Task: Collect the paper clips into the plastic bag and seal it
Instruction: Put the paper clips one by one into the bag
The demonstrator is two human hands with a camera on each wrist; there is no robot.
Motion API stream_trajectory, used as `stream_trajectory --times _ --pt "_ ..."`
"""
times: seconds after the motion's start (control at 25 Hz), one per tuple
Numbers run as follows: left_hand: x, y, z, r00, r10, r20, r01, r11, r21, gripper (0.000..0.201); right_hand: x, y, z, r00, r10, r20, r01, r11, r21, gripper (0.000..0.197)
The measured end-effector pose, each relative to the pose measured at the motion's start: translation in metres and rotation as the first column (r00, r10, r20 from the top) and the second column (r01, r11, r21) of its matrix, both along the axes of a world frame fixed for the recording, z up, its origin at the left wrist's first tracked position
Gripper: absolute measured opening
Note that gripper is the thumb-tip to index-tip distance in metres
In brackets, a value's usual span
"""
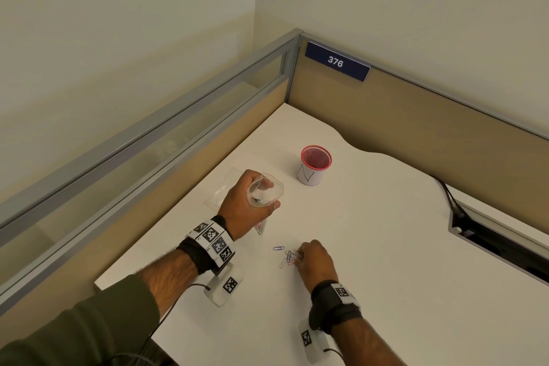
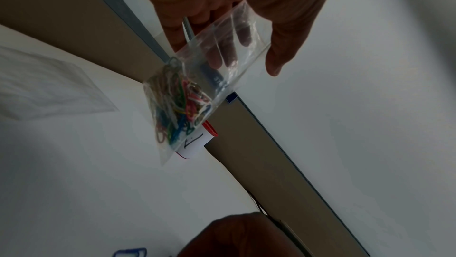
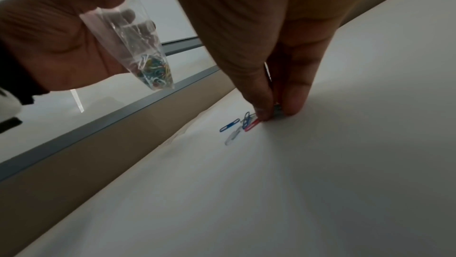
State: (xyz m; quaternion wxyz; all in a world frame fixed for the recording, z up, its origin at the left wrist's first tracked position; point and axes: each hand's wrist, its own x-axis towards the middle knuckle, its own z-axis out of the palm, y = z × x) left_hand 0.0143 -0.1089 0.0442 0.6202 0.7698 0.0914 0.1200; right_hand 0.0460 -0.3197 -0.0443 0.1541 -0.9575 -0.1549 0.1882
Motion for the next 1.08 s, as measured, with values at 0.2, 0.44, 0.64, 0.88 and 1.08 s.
stream_trajectory --times 0.2,0.44,0.64,0.88,1.08 --pt "-0.001 0.002 0.004 1.000 0.019 -0.003 -0.019 1.000 0.002 0.049 0.016 -0.005 0.008 0.998 0.001 -0.057 0.004 0.995 0.095 0.033" --pt "-0.002 0.003 0.000 1.000 0.019 -0.011 -0.019 1.000 0.000 0.046 0.005 0.004 0.004 0.973 0.223 -0.064 -0.226 0.973 -0.053 0.048" --pt "-0.002 0.002 0.000 1.000 0.017 -0.015 -0.017 1.000 0.006 0.046 0.005 0.025 0.001 0.988 0.152 0.028 -0.150 0.987 -0.063 0.018" --pt "-0.001 0.007 -0.001 0.999 0.033 -0.017 -0.033 0.999 0.005 0.045 0.007 0.030 0.002 0.989 0.148 -0.003 -0.148 0.989 -0.013 0.030" --pt "-0.001 0.004 -0.002 1.000 0.022 -0.012 -0.022 1.000 0.003 0.047 0.002 0.035 0.001 0.966 0.252 0.064 -0.246 0.965 -0.087 0.020"
